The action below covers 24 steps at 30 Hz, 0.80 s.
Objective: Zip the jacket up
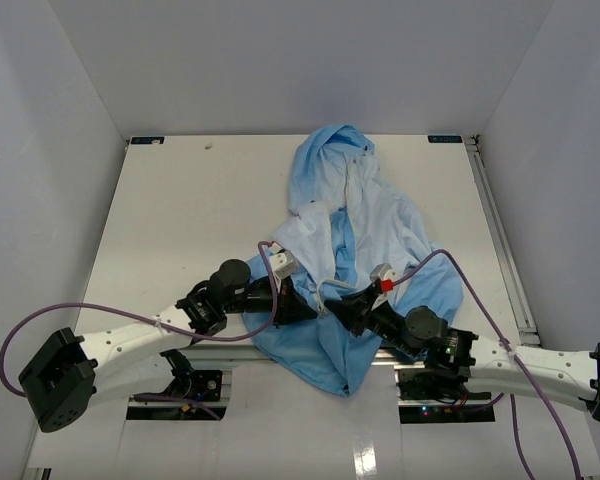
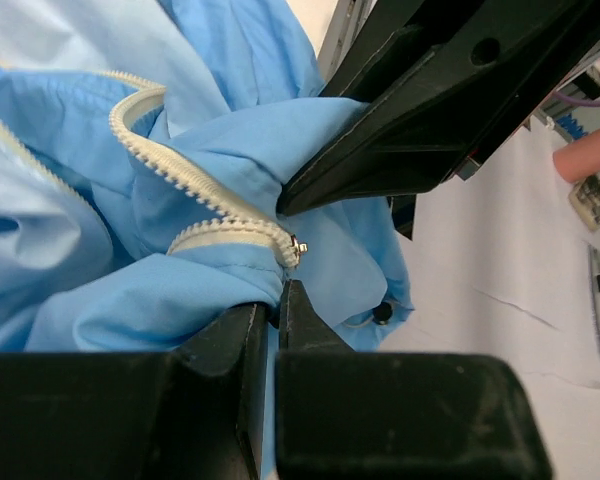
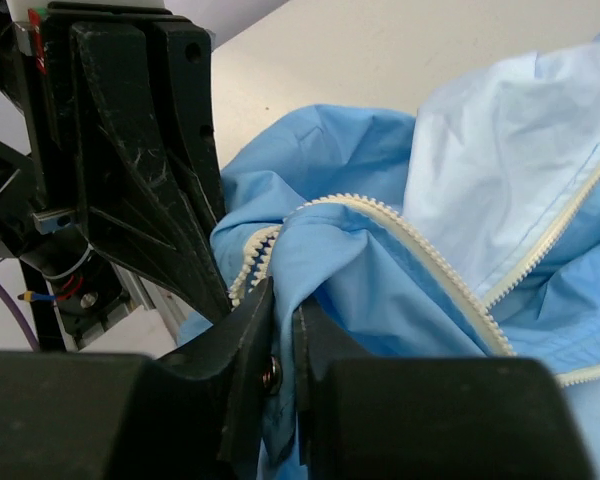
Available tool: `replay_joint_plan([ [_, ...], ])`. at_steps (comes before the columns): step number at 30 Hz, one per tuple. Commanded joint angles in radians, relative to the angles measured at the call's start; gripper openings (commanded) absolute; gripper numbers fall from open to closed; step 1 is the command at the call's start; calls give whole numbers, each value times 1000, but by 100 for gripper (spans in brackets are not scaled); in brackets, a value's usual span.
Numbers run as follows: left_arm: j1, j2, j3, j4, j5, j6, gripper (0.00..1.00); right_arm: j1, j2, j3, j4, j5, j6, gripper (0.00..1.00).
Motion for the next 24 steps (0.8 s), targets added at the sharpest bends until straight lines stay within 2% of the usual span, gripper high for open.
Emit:
replay_joint_plan([
  [1,-12,-11,-5,-37,-14,-134,0,0,-64,-31,44,57,77,23],
  [14,17,68,-28,71,136,-285,0,0,-85,28,-162,139,122,52],
  [16,30,76,-23,62,150,-292,0,-1,-100,67,-232,208,130,56],
  [19,43,79,-25,66,166,-307,0,0,-120,131,-359,303,110,73],
  [24,65,88,-36,89,186,-327,0,0,1,379,-605,471,47,76],
])
